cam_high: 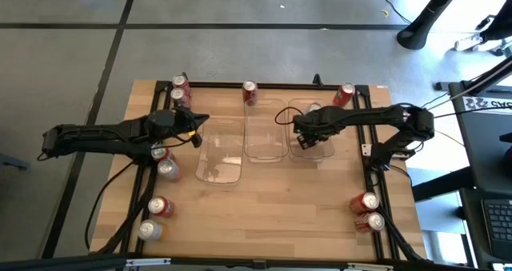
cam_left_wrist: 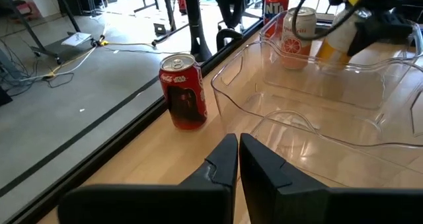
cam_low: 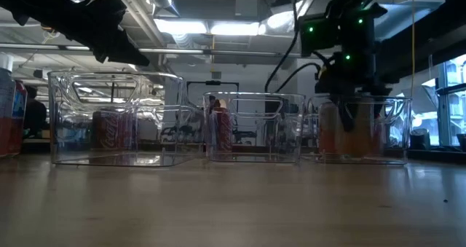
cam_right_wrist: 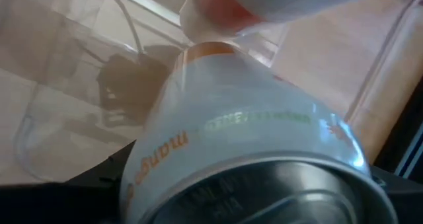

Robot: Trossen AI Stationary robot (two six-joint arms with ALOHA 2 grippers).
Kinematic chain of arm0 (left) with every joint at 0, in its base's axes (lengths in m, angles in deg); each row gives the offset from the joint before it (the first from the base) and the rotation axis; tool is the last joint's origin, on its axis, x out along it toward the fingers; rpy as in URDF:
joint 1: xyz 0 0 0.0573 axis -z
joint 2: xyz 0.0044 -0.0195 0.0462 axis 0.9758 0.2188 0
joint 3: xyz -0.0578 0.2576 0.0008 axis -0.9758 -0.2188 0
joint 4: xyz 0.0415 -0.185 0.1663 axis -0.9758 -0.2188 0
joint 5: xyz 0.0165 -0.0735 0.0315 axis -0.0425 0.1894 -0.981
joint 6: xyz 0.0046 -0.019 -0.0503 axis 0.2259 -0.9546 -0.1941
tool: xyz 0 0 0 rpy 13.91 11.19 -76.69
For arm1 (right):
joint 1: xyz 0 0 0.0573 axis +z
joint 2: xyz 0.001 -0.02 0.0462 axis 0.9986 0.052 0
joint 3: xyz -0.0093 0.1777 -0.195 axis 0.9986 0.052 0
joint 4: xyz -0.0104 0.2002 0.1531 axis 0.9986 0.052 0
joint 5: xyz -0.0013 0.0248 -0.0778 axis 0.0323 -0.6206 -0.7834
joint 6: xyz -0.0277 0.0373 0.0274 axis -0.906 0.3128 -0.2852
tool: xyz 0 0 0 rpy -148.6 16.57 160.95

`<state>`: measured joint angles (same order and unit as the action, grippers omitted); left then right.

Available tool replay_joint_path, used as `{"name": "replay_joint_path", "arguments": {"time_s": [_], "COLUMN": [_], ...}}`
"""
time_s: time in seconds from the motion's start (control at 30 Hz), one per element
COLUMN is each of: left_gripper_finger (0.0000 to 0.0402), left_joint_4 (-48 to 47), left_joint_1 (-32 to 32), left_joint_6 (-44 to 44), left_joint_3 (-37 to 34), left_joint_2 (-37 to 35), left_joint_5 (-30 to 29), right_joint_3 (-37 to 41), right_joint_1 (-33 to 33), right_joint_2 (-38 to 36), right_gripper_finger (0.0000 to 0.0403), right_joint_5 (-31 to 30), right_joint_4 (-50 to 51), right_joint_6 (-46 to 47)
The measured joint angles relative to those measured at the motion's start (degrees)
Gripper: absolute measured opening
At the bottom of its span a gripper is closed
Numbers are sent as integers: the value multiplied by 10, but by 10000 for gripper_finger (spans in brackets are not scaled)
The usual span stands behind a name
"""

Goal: Sort soda cans
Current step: Put the top white soda can into the right transparent bin

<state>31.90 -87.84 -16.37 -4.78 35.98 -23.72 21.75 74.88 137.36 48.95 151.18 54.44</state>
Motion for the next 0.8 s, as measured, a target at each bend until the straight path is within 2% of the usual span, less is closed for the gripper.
{"name": "replay_joint_path", "arguments": {"time_s": [0.2, 0.37, 0.6, 0.8], "left_gripper_finger": [11, 11, 11, 11], "left_joint_4": [0, 0, -19, -15], "left_joint_1": [0, 0, 0, 0], "left_joint_6": [0, 0, -6, 7], "left_joint_3": [0, 0, 0, 0], "left_joint_2": [0, 1, 1, 1], "left_joint_5": [0, 0, 0, 0], "right_joint_3": [-1, -28, -94, -134], "right_joint_1": [2, 1, 2, 2], "right_joint_2": [11, 8, 7, 7], "right_gripper_finger": [339, 361, 363, 363], "right_joint_5": [-23, -23, -17, -17], "right_joint_4": [-8, 22, 128, 142], "right_joint_6": [-16, -18, -20, -48]}}
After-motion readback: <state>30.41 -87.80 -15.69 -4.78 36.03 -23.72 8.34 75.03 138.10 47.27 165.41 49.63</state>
